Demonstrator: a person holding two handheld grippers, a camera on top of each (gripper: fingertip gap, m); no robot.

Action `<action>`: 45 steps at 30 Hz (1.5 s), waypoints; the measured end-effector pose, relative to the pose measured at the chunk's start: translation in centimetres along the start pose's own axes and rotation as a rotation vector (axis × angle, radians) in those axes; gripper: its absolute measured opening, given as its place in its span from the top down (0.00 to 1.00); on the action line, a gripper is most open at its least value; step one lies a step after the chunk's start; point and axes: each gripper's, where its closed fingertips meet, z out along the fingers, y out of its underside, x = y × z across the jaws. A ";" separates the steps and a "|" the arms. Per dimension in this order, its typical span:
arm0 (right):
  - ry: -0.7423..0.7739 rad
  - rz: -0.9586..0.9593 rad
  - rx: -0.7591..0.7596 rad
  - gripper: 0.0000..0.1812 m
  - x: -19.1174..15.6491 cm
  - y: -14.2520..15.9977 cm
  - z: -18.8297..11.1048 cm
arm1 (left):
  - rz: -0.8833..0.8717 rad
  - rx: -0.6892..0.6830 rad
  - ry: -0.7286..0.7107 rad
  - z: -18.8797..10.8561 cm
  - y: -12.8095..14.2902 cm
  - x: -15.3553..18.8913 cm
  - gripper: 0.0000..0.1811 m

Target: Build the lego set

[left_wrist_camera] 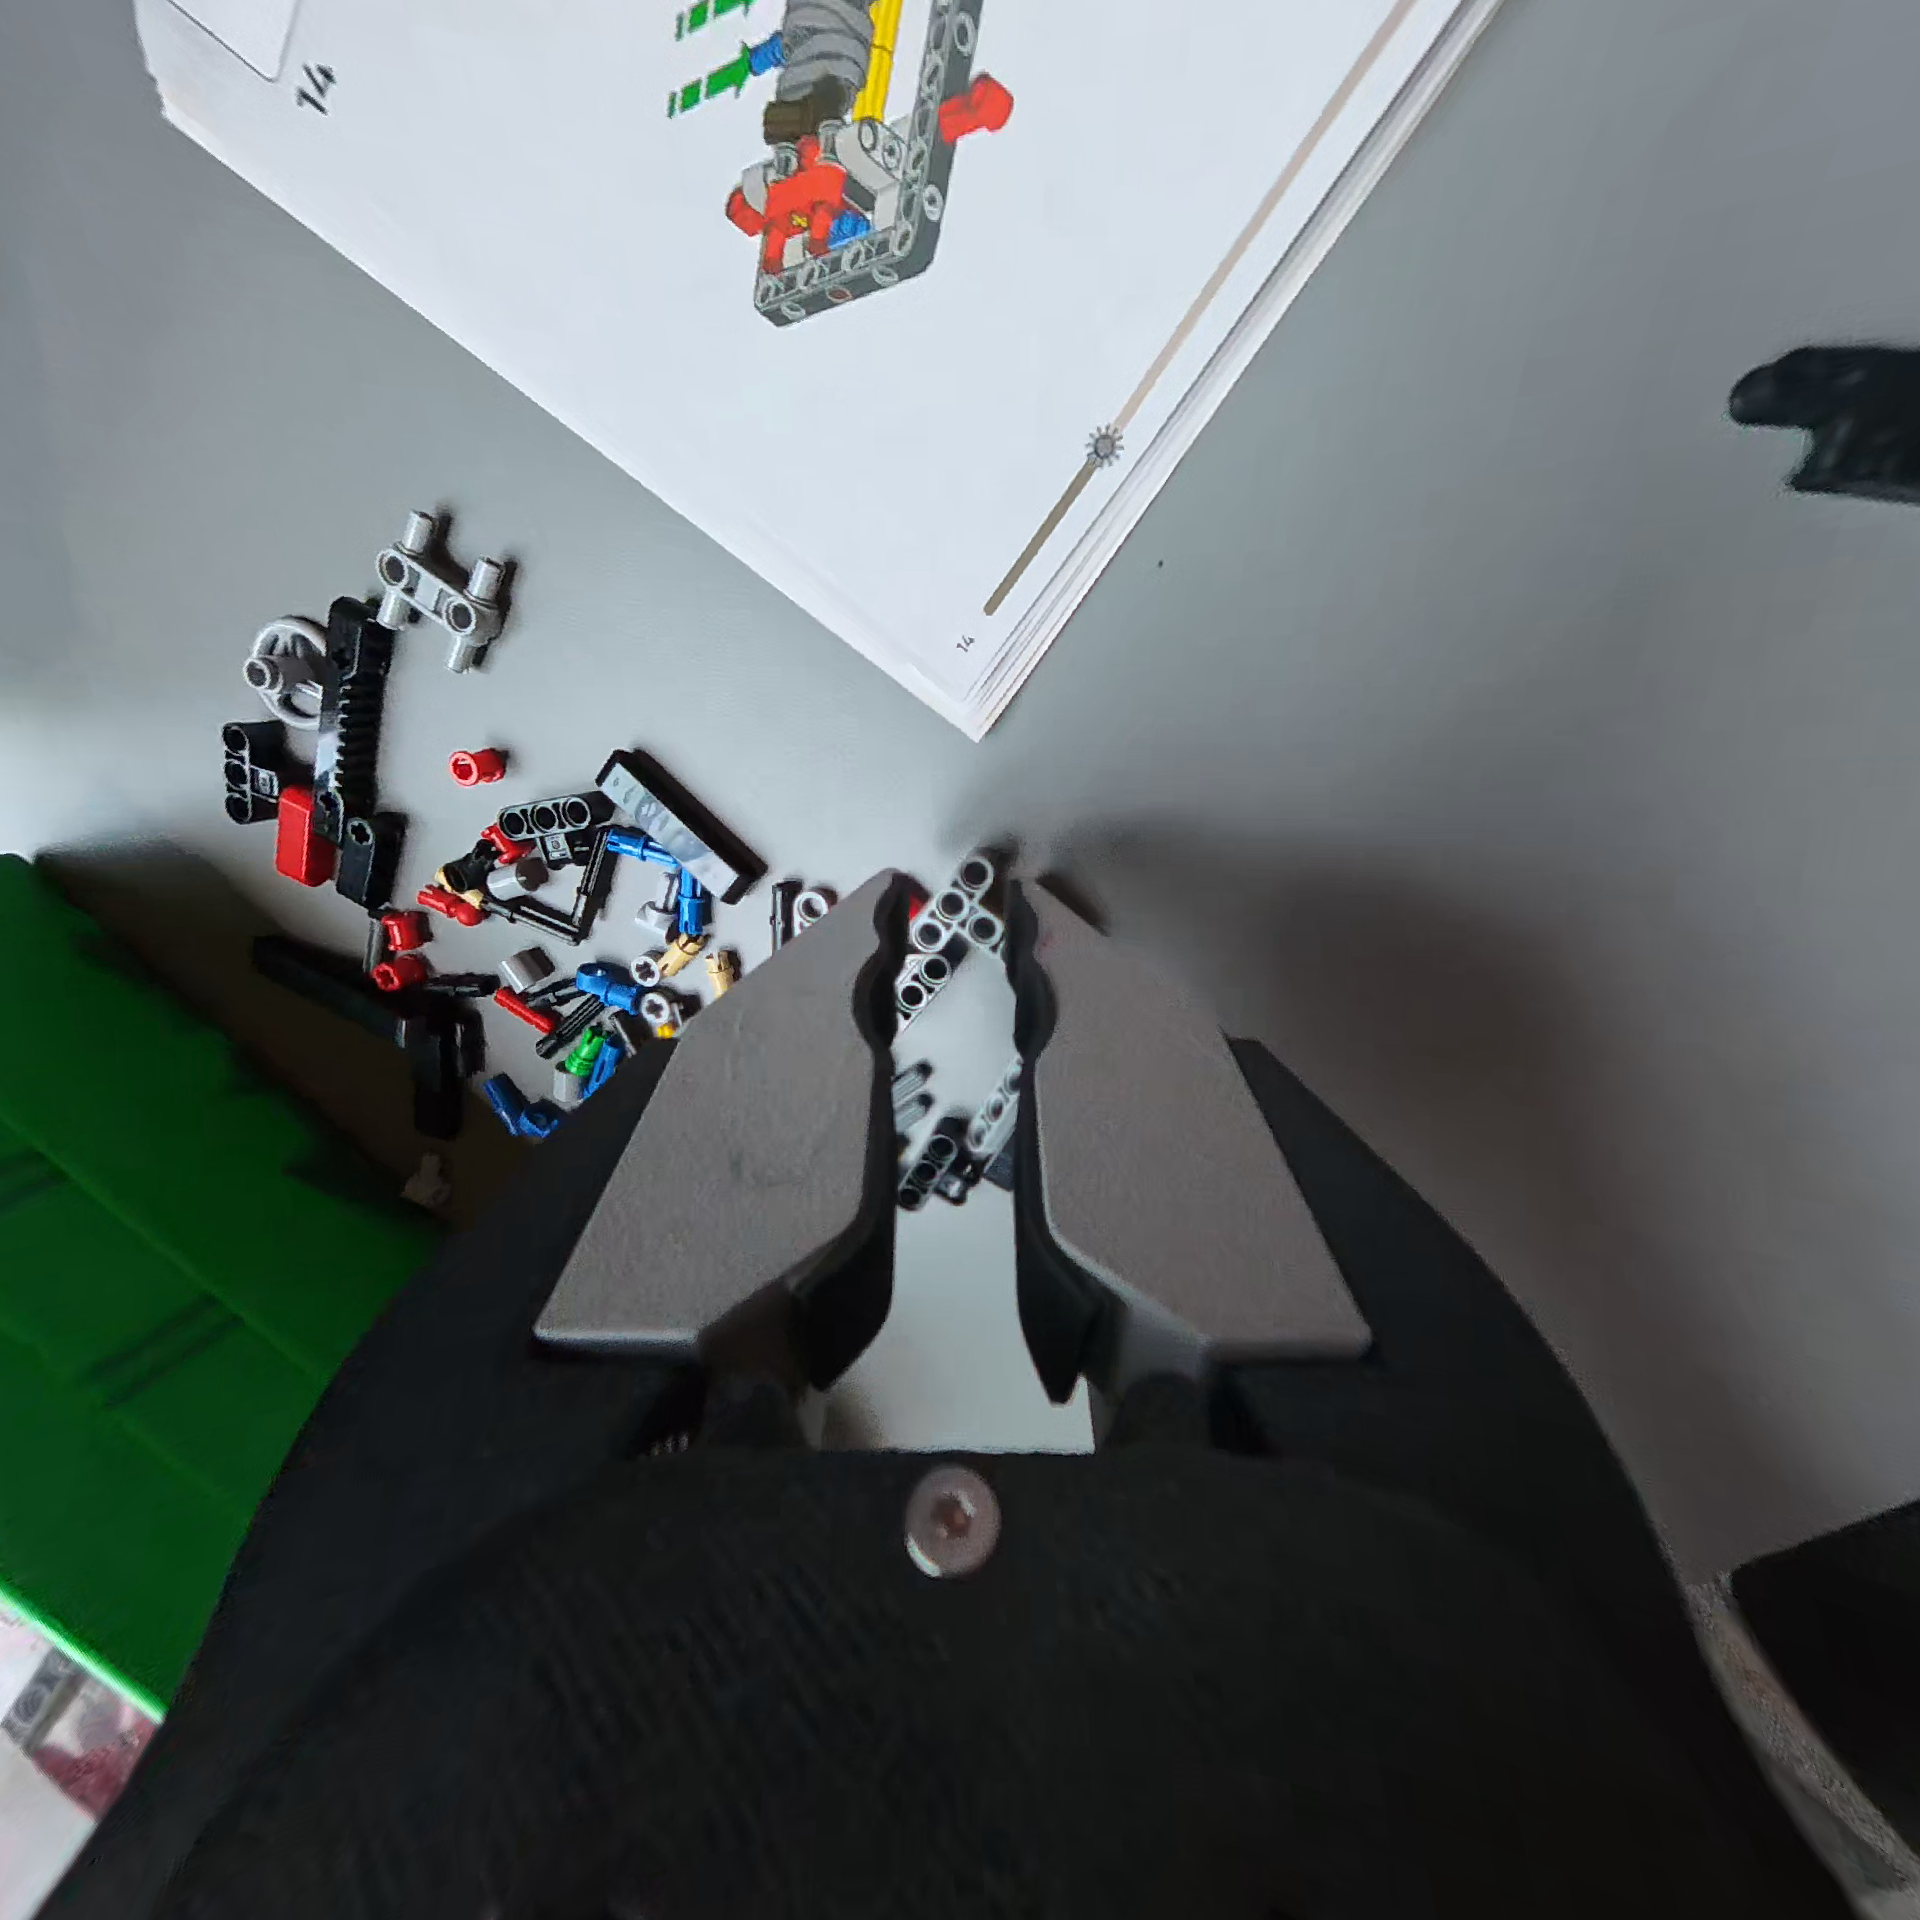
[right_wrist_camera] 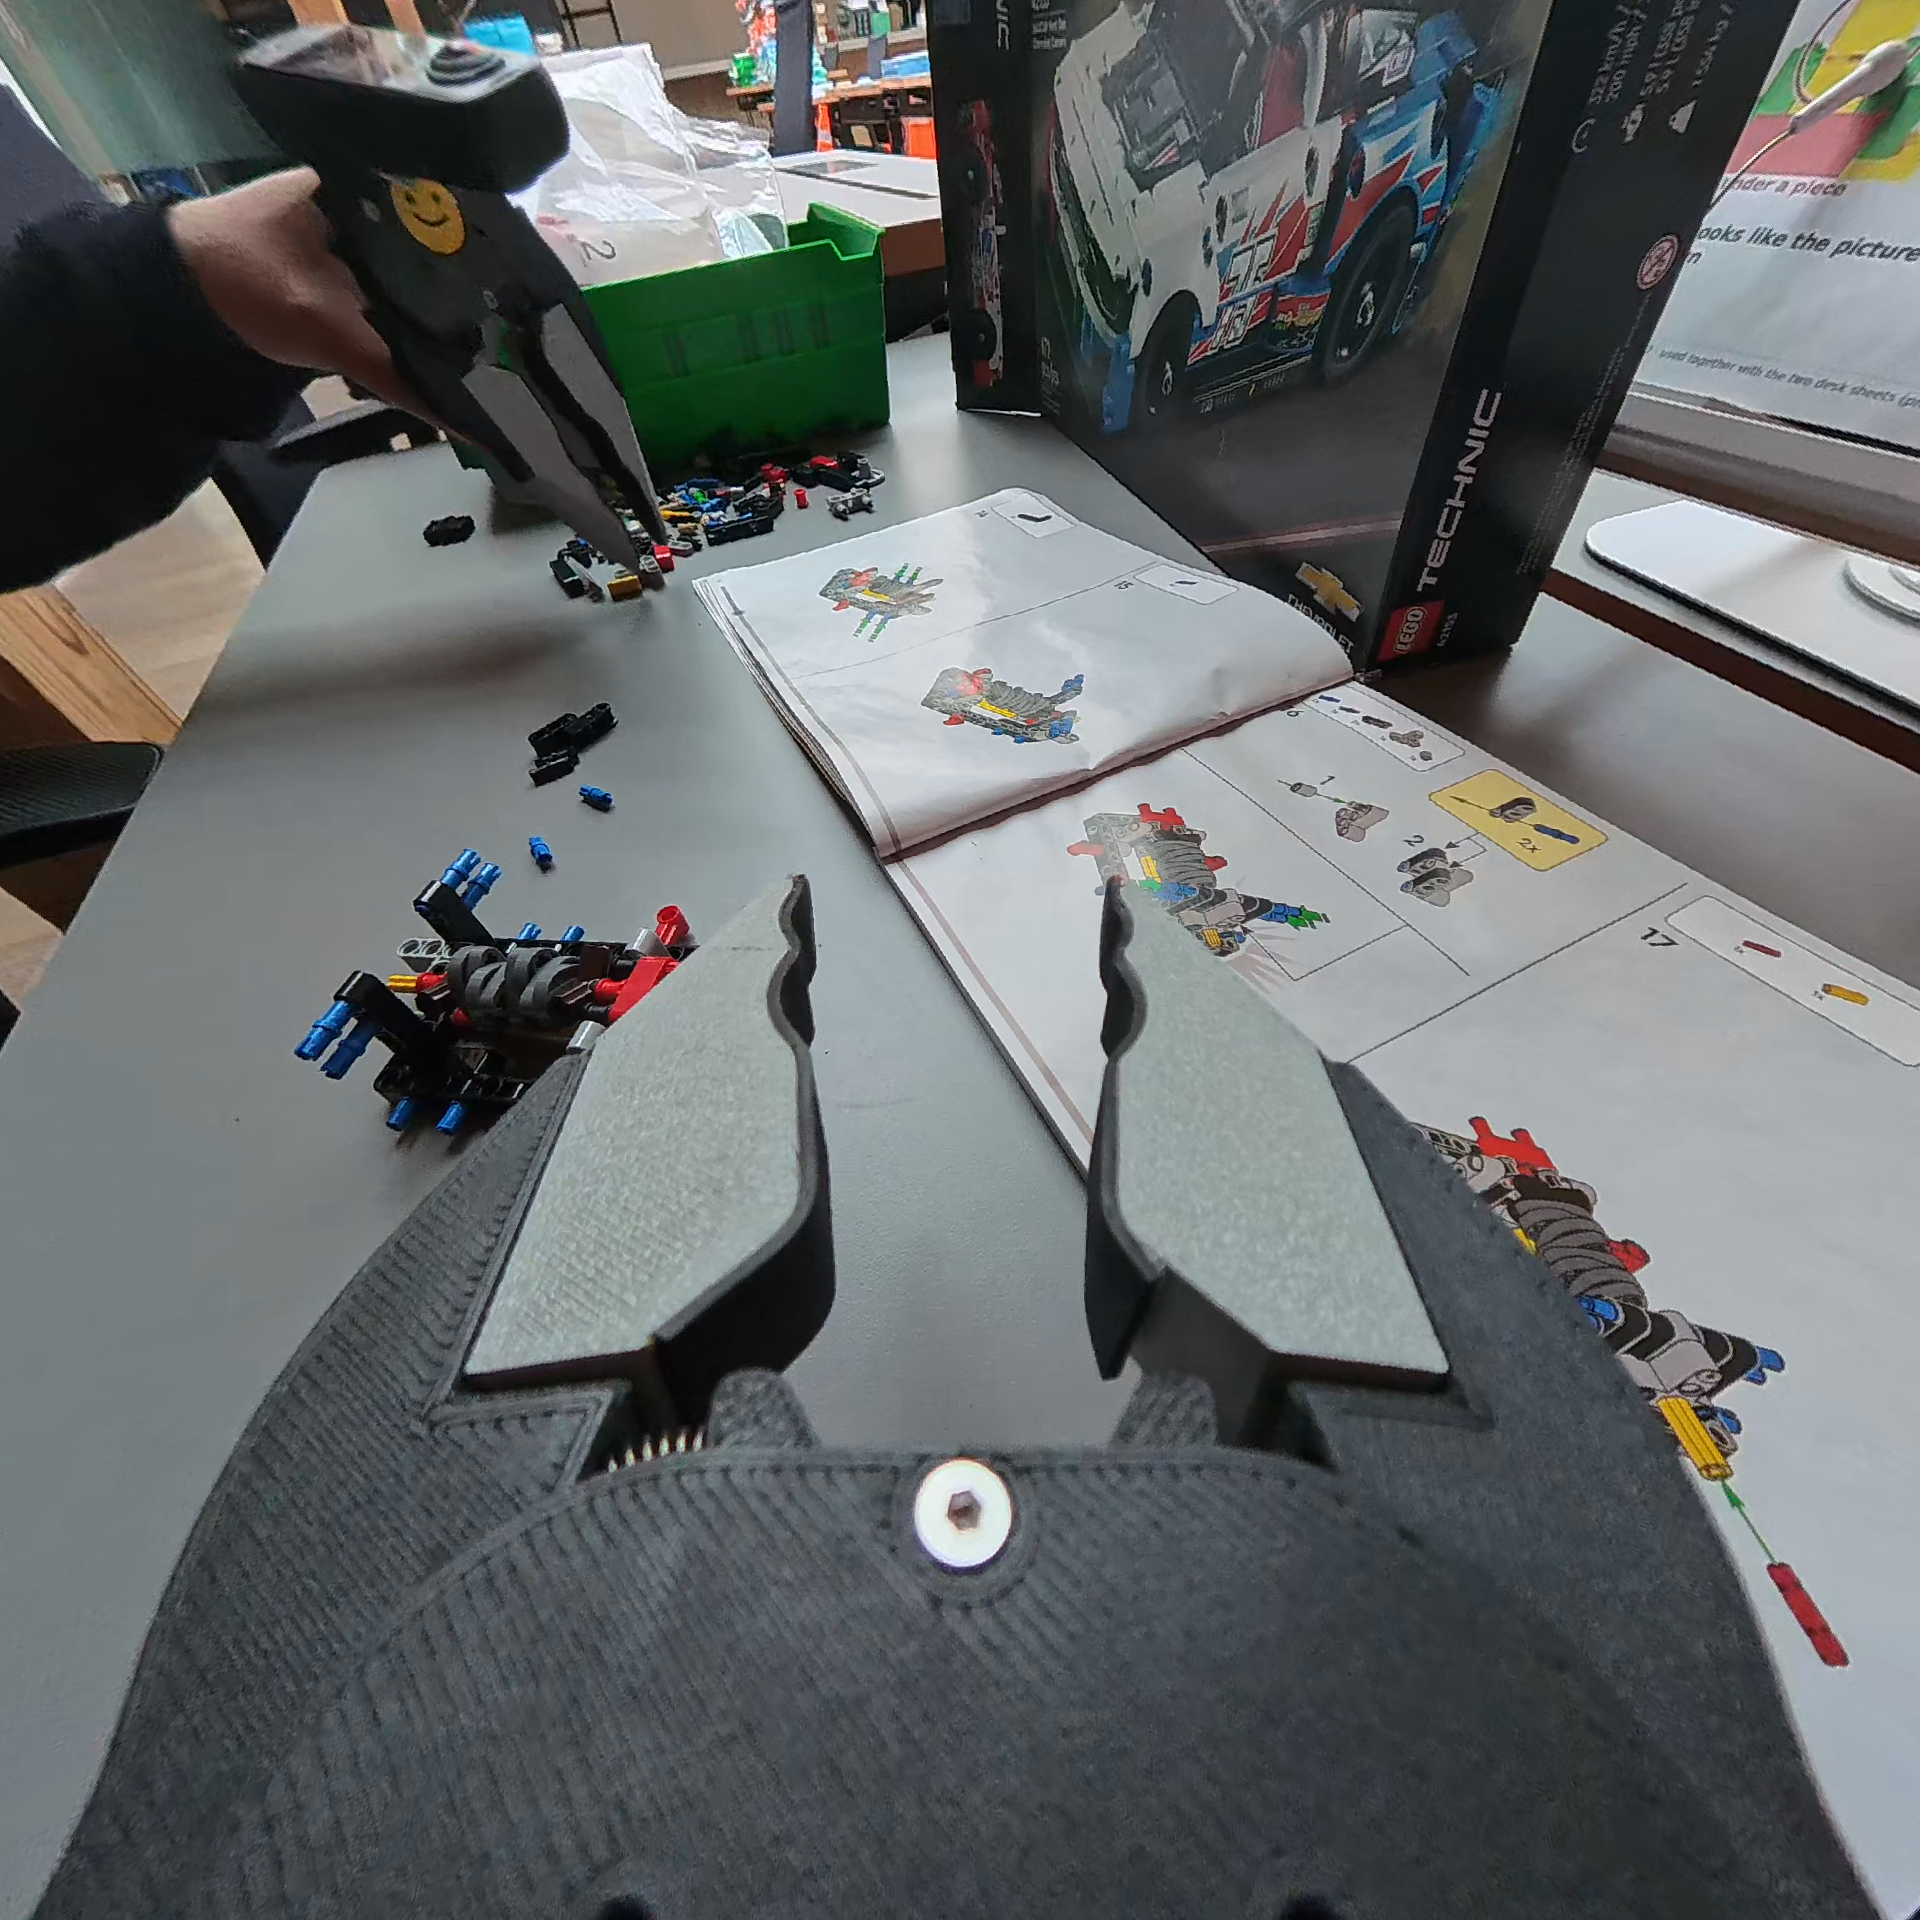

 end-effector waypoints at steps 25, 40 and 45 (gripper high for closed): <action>-0.002 -0.002 -0.003 0.72 0.0 0.0 0.0 | 0.108 0.184 -0.036 -4.9 -6.4 3.8 0.96; -0.024 -0.006 -0.022 0.71 -0.5 0.2 0.3 | 0.257 0.108 0.168 0.6 -11.7 12.8 0.96; -0.029 -0.007 -0.030 0.71 -0.5 0.3 0.4 | 0.252 0.077 0.197 1.3 -11.1 13.3 0.95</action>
